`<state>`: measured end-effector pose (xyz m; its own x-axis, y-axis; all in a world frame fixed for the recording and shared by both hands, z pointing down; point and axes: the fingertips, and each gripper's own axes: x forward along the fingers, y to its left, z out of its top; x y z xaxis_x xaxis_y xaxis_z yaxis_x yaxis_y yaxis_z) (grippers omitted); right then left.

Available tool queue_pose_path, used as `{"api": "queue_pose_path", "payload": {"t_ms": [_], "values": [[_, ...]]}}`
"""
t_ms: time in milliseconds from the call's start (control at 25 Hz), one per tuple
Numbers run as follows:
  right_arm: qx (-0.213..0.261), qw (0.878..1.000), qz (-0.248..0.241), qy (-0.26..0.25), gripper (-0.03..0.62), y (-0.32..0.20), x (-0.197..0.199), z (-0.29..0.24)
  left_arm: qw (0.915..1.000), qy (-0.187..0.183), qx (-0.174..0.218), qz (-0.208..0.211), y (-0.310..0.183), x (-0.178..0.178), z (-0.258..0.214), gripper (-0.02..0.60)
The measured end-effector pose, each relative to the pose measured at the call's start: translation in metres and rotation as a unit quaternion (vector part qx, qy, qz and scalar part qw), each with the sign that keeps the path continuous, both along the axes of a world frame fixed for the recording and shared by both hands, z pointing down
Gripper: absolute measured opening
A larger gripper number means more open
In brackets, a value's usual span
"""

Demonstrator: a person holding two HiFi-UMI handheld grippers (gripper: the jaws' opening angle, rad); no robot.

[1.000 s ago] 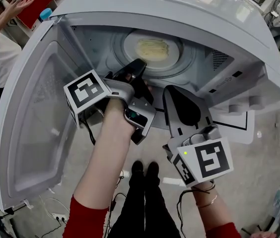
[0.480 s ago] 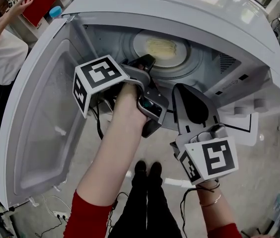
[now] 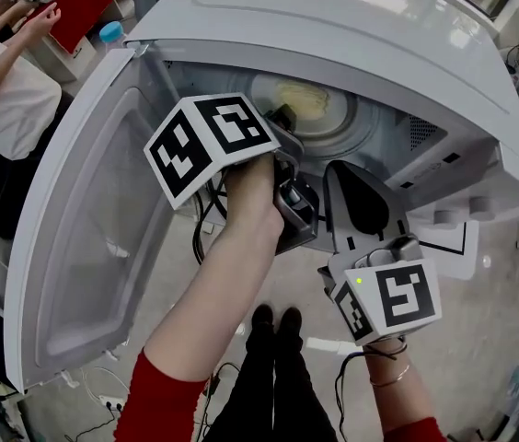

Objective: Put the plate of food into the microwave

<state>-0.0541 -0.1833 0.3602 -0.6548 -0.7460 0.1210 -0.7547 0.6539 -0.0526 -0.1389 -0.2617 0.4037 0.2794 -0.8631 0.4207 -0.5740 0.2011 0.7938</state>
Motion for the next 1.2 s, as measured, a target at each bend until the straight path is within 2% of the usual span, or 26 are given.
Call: {"api": "queue_pose_path", "payload": {"t_ms": [160,320,440,560,720,800,880,1080,1200], "values": [[0.003,1.000,-0.001,0.001,0.015,-0.001,-0.002,-0.003,0.9971,-0.074,-0.001,0.021,0.001,-0.001,0.002,0.101],[0.004,1.000,0.000,0.001,0.015,-0.004,-0.001,-0.005,0.9871,-0.154,0.002,0.044,0.002,-0.003,0.004,0.101],[0.003,1.000,-0.001,0.002,0.015,-0.005,-0.001,-0.004,0.9797,-0.193,0.006,0.054,0.003,-0.004,0.006,0.103],[0.001,1.000,0.000,0.001,0.015,-0.006,0.001,-0.003,0.9789,-0.195,0.007,0.061,0.002,-0.004,0.005,0.104],[-0.001,1.000,0.000,0.000,0.015,-0.008,0.002,-0.003,0.9852,-0.153,0.016,0.075,0.001,-0.002,0.003,0.106],[0.000,1.000,-0.001,0.000,0.015,-0.009,0.001,-0.004,0.9860,-0.145,0.020,0.081,0.001,-0.003,0.002,0.109],[0.001,1.000,-0.002,0.000,0.015,-0.010,0.001,-0.004,0.9824,-0.163,0.020,0.089,0.001,-0.003,0.002,0.118],[-0.001,1.000,-0.005,0.000,0.015,-0.011,-0.001,-0.003,0.9624,-0.248,0.016,0.110,0.002,-0.003,0.006,0.138],[-0.003,1.000,-0.006,-0.001,0.015,-0.011,-0.002,-0.002,0.9559,-0.270,0.017,0.114,0.002,-0.004,0.006,0.147]]}}
